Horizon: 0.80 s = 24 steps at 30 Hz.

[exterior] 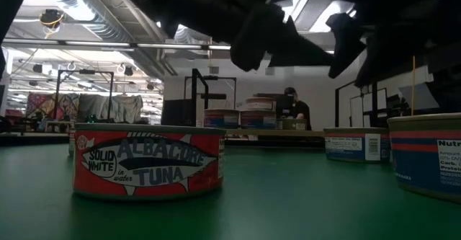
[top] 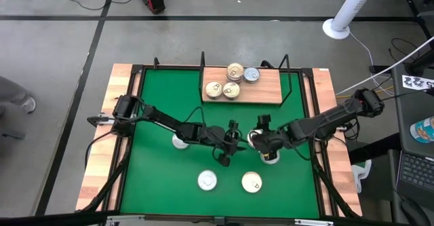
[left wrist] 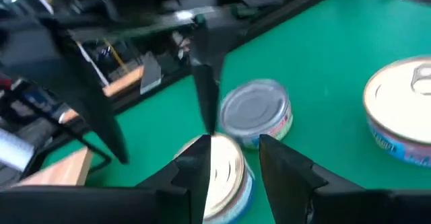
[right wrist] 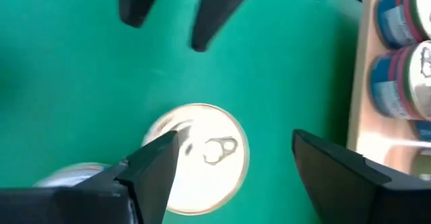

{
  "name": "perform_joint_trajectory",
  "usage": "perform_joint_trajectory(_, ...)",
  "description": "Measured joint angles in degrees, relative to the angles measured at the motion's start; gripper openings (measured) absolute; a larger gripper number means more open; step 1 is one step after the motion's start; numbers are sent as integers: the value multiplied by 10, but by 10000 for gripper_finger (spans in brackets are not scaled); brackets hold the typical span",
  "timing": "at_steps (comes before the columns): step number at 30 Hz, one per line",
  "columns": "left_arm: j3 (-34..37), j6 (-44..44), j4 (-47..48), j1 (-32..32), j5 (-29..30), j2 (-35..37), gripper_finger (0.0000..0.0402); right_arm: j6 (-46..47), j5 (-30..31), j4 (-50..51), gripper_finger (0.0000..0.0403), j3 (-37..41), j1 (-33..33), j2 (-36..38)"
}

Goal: Stack canned seafood by type on shelf
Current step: Stack the blue tuna can on top of the blue can on the shelf

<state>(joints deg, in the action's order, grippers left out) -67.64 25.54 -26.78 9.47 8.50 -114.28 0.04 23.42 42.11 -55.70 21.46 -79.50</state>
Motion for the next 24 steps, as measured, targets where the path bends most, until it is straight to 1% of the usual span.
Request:
perform_joint_trajectory(5,0,5,-9,-1,-16,0,120,49,2,0,287,0,34,0)
perform_joint_trajectory(11,-26,21,-6,-3,-31,-1,120,63,65,24,287,-16,74,0)
perform_joint_trajectory(14,-38,21,-5,-11,-40,-1,120,66,94,49,287,-36,90,0)
perform_joint_trajectory(19,-65,16,3,-22,-70,-21,120,108,130,117,287,-84,108,-1)
perform_joint_trajectory(24,-94,21,37,-27,-80,-59,120,151,135,168,287,-120,113,-1)
